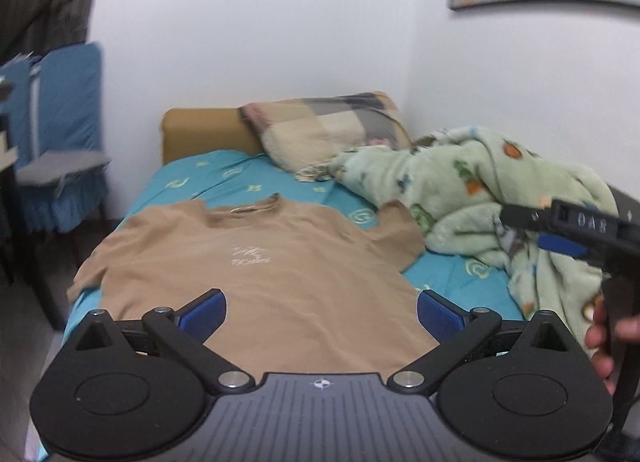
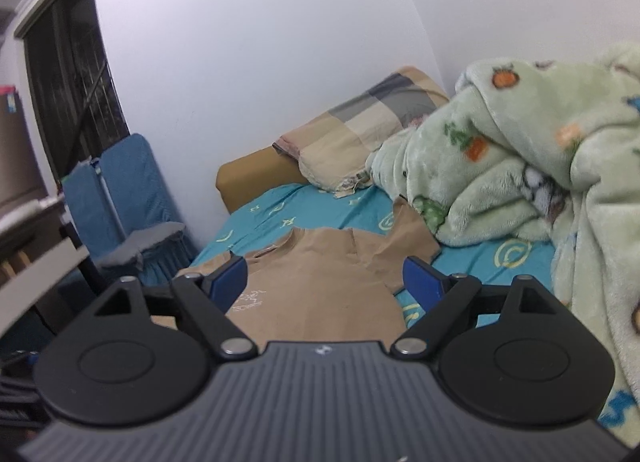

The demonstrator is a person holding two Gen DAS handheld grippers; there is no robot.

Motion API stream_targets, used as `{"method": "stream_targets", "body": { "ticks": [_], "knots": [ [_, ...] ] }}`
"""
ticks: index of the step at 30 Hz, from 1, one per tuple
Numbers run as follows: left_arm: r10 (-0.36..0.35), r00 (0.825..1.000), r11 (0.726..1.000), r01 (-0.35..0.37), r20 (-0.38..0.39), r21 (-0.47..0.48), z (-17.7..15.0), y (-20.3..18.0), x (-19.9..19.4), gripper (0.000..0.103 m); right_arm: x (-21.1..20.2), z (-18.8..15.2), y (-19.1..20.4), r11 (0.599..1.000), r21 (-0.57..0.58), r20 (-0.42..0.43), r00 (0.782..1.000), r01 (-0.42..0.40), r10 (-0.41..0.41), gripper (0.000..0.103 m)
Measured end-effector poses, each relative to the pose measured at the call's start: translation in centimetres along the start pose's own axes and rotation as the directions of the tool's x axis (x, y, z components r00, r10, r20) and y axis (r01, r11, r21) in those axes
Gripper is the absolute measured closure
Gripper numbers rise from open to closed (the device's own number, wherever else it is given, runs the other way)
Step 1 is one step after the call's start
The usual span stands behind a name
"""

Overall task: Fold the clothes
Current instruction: 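Move the right gripper to the shirt side beside the blanket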

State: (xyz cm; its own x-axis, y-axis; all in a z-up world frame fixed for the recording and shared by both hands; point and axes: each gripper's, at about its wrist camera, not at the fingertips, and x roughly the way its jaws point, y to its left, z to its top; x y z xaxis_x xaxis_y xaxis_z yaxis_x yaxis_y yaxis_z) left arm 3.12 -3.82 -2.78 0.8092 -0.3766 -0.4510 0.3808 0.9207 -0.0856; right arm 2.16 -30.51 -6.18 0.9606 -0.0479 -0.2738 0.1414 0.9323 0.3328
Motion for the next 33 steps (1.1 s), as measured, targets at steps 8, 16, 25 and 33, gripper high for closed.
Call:
{"method": "stream_targets", "body": {
  "ticks": [8, 16, 25, 33],
  "knots": [
    [0.081, 0.994, 0.996, -0.08, 0.068, -0.026, 2.3, 0.7, -4.0, 0.0, -2.2, 0.8, 3.1, 1.0, 0.031, 0.027, 1.0, -0.003, 0.002, 0.017],
    [0.174, 0.979, 0.984, -0.17, 0.111, -0.048, 5.9, -0.7, -7.5, 0.0, -2.2, 3.5, 4.2, 0.97, 0.239, -0.016, 0.999, -0.039, 0.044, 0.016],
    [0.113, 0.978, 0.992, -0.122, 0.174, 0.042, 1.3, -1.9, -5.3, 0.0, 3.2, 1.3, -1.2, 0.938, 0.332, -0.072, 0.989, -0.097, 0.128, 0.018],
    [0.134, 0.987, 0.982, -0.12, 0.087, -0.147, -0.2, 1.4, 0.0, 0.0, 15.7, -3.1, -10.6, 0.779, 0.623, -0.207, 0.976, 0.076, 0.07, 0.029]
  ]
}}
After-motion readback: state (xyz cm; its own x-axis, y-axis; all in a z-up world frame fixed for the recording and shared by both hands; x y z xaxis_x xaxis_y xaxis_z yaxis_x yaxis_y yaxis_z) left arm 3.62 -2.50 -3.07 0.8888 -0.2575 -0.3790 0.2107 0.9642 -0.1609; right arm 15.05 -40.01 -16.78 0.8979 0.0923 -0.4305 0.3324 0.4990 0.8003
